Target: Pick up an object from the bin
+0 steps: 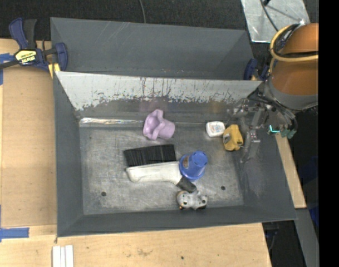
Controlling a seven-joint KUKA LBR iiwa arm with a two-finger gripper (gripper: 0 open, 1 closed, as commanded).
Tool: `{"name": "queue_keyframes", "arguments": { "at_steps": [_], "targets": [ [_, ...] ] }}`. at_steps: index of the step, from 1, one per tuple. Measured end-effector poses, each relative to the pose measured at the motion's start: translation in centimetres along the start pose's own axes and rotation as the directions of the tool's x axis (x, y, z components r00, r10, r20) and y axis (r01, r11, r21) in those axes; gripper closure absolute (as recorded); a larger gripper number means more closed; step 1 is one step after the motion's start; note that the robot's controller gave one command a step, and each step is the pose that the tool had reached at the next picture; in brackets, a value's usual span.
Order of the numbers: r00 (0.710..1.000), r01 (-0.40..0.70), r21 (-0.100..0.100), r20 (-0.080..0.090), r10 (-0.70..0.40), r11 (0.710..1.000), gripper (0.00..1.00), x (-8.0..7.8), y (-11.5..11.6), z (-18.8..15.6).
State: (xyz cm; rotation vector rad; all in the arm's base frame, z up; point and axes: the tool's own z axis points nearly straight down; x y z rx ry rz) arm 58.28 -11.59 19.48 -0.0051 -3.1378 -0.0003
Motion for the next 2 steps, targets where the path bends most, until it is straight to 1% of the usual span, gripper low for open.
{"name": "queue_keyframes", "arguments": {
  "at_steps": [1,2],
  "targets": [
    [1.000,0.003,0.001,0.008,-0.003,1.000,0.00,-0.2,0.0,-0.5],
    [0.999,0.041,0.001,0.008,-0.041,0.999,0.00,-2.3,-1.2,-1.4]
  ]
}}
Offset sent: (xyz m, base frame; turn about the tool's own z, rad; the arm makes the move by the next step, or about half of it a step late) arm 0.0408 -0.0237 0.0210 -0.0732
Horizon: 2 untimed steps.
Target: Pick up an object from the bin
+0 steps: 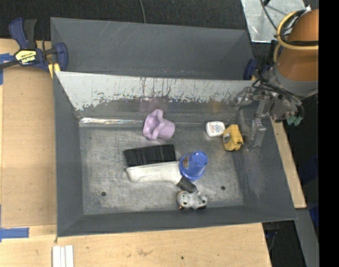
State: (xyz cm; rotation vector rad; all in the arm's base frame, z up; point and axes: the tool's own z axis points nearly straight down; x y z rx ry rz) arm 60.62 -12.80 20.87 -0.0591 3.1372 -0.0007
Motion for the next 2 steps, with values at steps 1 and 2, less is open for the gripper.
{"name": "queue_keyframes", "arguments": {
  "at_steps": [1,2],
  "targets": [
    [1.000,0.005,0.001,0.001,-0.005,1.000,0.00,-1.2,0.7,0.8],
    [0.990,-0.138,0.000,0.001,0.138,0.990,0.00,0.1,3.0,3.8]
  ]
}}
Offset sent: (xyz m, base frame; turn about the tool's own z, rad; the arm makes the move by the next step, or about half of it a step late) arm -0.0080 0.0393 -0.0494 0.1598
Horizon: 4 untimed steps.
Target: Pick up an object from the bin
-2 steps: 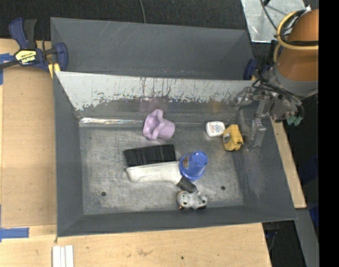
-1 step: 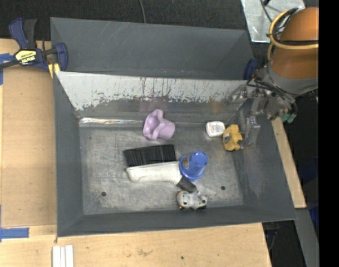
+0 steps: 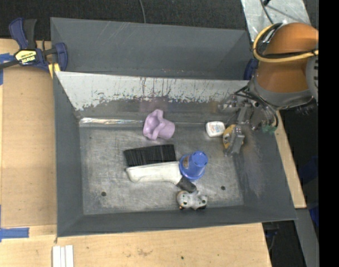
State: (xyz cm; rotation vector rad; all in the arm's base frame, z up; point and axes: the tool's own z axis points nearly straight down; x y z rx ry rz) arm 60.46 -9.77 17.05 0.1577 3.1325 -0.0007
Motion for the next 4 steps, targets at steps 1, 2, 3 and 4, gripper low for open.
{"name": "queue_keyframes", "arguments": {
  "at_steps": [1,2,3,4],
  "targets": [
    [1.000,-0.005,0.001,-0.005,0.005,1.000,0.00,-0.5,4.1,-0.8],
    [0.979,0.203,0.001,0.001,-0.203,0.979,1.00,-2.4,-4.6,-3.6],
    [0.979,0.203,0.001,0.001,-0.203,0.979,1.00,-2.4,-4.6,-3.6],
    [0.999,-0.042,-0.001,-0.007,0.042,0.999,0.00,0.7,-2.9,2.7]
  ]
}}
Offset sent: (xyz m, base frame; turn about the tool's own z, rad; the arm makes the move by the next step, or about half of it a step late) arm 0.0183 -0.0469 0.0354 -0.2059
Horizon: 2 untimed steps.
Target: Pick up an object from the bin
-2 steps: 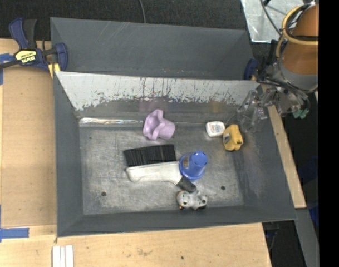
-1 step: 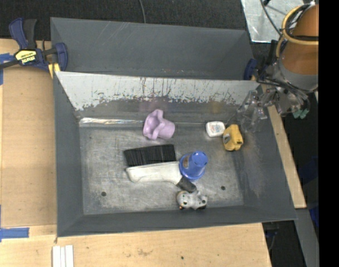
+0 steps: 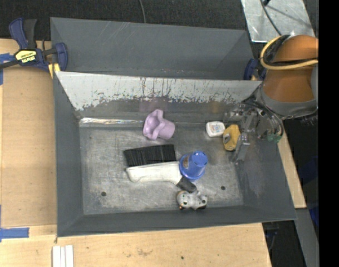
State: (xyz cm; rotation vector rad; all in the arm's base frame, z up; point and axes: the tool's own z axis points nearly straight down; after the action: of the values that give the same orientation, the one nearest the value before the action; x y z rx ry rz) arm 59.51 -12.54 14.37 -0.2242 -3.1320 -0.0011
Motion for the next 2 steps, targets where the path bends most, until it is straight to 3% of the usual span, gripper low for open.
{"name": "queue_keyframes", "arguments": {
  "at_steps": [1,2],
  "targets": [
    [1.000,0.001,0.001,0.004,-0.001,1.000,0.00,-0.1,-0.1,-0.2],
    [0.997,-0.078,-0.004,0.006,0.078,0.997,1.00,-3.4,-1.9,4.7]
  ]
}}
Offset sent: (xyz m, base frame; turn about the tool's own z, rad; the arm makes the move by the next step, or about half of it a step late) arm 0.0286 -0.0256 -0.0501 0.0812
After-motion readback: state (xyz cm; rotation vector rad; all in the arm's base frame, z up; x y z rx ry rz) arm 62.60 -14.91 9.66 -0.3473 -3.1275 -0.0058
